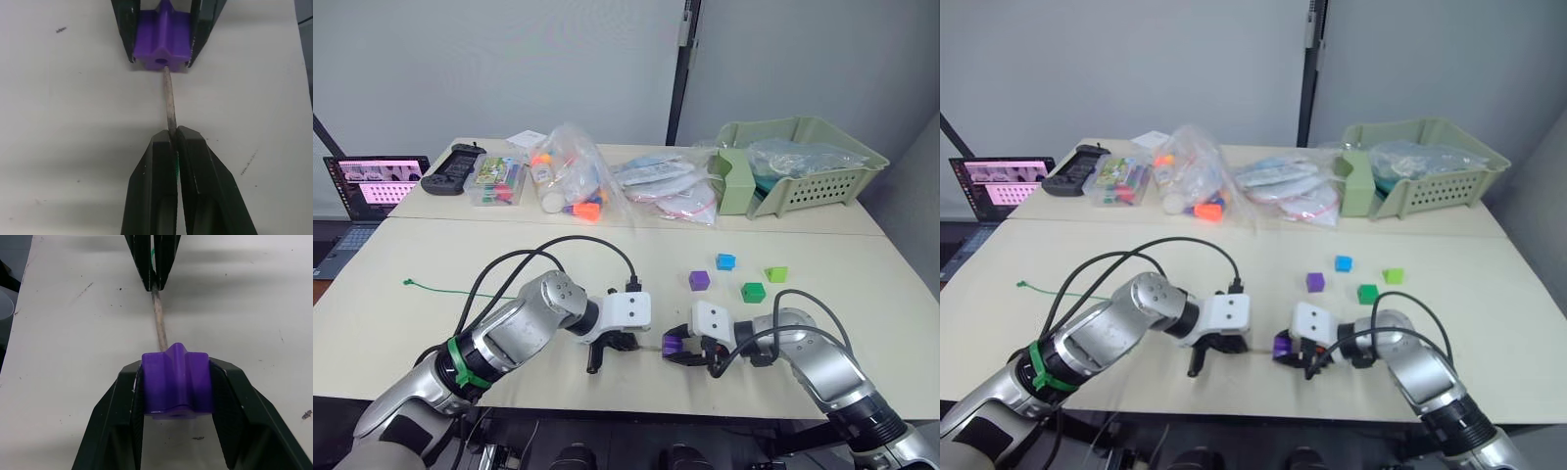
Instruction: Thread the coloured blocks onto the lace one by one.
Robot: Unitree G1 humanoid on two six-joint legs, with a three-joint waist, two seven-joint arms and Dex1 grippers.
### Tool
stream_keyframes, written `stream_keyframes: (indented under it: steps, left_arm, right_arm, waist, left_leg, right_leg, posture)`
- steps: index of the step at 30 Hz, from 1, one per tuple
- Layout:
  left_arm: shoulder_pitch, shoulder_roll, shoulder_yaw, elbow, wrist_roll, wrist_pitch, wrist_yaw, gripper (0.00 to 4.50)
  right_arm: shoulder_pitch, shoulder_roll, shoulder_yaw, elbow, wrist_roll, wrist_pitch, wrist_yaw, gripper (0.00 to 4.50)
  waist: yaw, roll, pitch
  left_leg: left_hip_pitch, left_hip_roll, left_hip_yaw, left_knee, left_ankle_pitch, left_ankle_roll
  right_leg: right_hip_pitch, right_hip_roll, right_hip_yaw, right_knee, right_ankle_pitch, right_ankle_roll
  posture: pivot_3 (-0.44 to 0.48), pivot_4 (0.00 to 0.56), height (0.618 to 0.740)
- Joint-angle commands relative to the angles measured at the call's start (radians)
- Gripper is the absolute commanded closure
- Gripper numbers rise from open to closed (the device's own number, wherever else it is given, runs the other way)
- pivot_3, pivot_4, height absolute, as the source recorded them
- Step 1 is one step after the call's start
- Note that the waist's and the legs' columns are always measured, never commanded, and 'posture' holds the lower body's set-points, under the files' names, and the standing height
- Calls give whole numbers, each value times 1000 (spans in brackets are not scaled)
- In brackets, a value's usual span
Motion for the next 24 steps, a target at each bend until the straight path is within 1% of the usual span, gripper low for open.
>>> stream_keyframes:
  steps: [1,14,18,24]
  left_arm:
    - [-32,-6,4,-23,3,7,-4,4500]
    - [-47,-6,-6,-21,-2,10,-21,4500]
    - [-52,-35,-18,-1,2,3,-12,4500]
    - [-54,-113,-41,56,8,-27,9,4500]
  right_arm:
    - [4,1,31,-14,-18,2,9,3119]
    - [2,20,38,-30,-17,25,1,3119]
    - [1,21,37,-41,-17,38,-2,3119]
    - [5,26,39,-56,-16,56,-10,3119]
  waist:
    - [0,0,0]
    - [-5,0,0]
    - [-3,0,0]
    - [-3,0,0]
  left_leg:
    - [0,0,0,0,0,0]
    - [0,1,0,0,0,0]
    - [0,1,0,0,0,0]
    - [0,1,0,0,0,0]
  right_leg:
    - [0,0,0,0,0,0]
    - [0,1,0,0,0,0]
    - [0,1,0,0,0,0]
    - [0,1,0,0,0,0]
  posture:
    - [0,150,740]
    - [0,150,740]
    - [0,150,740]
    - [0,150,740]
